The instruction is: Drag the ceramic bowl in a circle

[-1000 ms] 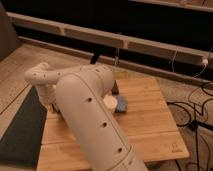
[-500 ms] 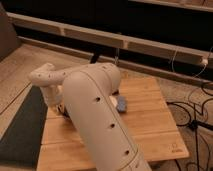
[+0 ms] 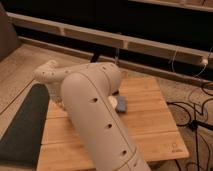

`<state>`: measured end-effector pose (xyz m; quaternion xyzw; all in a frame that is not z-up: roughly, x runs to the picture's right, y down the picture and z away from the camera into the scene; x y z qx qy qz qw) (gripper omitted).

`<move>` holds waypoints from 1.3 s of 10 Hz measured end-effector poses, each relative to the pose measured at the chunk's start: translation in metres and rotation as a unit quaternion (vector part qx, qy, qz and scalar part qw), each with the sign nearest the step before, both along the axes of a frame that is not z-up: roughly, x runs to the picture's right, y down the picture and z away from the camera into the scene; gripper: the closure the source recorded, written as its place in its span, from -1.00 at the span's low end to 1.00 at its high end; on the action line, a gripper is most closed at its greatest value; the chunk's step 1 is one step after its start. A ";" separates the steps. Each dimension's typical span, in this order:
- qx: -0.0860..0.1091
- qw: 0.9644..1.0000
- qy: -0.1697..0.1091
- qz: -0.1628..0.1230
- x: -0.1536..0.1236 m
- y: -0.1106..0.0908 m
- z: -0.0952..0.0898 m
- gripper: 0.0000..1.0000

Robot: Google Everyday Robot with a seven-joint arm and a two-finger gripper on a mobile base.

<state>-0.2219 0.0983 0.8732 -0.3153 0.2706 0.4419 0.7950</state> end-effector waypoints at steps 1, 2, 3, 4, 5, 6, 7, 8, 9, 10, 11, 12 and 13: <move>0.002 1.000 0.002 0.003 0.003 -0.005 0.007 1.00; 0.004 1.000 0.002 0.004 0.005 -0.011 0.014 1.00; 0.005 1.000 -0.002 0.002 0.002 -0.016 0.020 1.00; 0.005 1.000 -0.010 -0.001 -0.005 -0.019 0.023 1.00; 0.004 1.000 -0.021 -0.007 -0.016 -0.020 0.026 1.00; 0.001 0.999 -0.036 -0.015 -0.030 -0.018 0.026 1.00; -0.003 0.999 -0.048 -0.020 -0.041 -0.016 0.025 1.00; -0.012 0.997 -0.068 -0.027 -0.061 -0.008 0.020 1.00; -0.020 0.996 -0.082 -0.029 -0.074 -0.001 0.015 1.00; -0.035 0.994 -0.101 -0.030 -0.091 0.012 0.006 1.00; -0.044 0.992 -0.111 -0.029 -0.098 0.020 -0.002 1.00; -0.052 0.992 -0.115 -0.028 -0.100 0.028 -0.011 1.00; -0.056 0.992 -0.112 -0.021 -0.097 0.032 -0.018 1.00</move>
